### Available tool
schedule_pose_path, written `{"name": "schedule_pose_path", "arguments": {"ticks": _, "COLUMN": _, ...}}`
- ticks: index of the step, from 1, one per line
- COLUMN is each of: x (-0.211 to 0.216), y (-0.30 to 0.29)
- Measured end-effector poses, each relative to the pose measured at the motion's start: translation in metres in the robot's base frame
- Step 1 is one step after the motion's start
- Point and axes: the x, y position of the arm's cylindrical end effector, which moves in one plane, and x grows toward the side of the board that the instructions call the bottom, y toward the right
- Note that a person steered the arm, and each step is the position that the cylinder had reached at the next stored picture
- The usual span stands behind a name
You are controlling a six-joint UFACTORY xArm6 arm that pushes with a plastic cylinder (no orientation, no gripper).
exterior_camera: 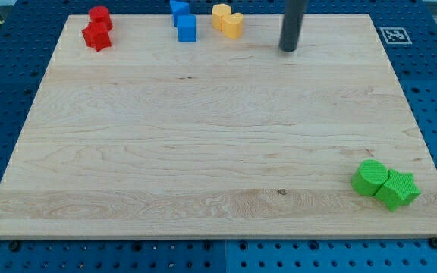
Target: Slide the yellow heart towards center left
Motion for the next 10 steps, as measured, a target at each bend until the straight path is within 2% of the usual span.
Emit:
{"name": "schedule_pose_path", "arguments": {"ticks": 1, "x": -0.049, "y": 0.003}}
{"name": "schedule_pose_path", "arguments": {"ticks": 2, "x": -0.082, "y": -0.029}}
{"name": "schedule_pose_path", "arguments": {"ticks": 5, "x": -0.080, "y": -0.092}}
{"name": "schedule_pose_path", "arguments": {"ticks": 10, "x": -0.070, "y": -0.111}}
